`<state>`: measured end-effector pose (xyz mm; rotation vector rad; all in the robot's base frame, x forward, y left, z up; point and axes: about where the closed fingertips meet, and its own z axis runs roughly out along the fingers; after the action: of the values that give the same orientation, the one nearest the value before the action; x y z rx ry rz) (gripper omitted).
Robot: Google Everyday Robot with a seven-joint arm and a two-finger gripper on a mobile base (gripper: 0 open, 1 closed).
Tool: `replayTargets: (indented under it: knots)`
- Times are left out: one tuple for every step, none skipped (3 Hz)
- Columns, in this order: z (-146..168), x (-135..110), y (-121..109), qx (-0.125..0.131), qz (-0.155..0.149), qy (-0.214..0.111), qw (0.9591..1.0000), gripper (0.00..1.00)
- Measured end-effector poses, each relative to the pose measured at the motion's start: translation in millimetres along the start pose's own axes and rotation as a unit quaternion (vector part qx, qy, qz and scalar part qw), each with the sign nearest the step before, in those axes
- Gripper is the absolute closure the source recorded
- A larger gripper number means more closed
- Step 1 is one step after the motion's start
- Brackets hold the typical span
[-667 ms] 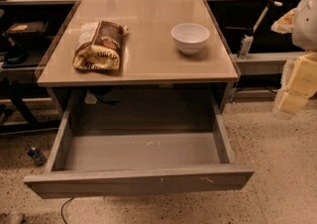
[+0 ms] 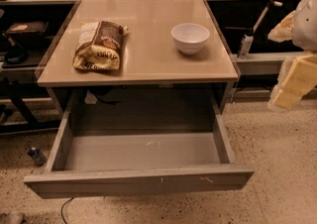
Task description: Close top drawer
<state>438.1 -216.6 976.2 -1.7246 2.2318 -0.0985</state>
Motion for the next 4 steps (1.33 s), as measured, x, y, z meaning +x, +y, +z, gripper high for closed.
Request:
replayTargets:
  knots:
    - [0.0,0.0,0.0,0.000,0.000,0.000,1.0000,0.42]
    - [0.0,0.0,0.0,0.000,0.000,0.000,1.0000,0.65]
    - [-0.1,-0.1,-0.1,0.000,0.000,0.000,1.0000,0.88]
    - [-2.0,-1.5,-1.0,0.005,-0.001,-0.002,1.0000,1.00]
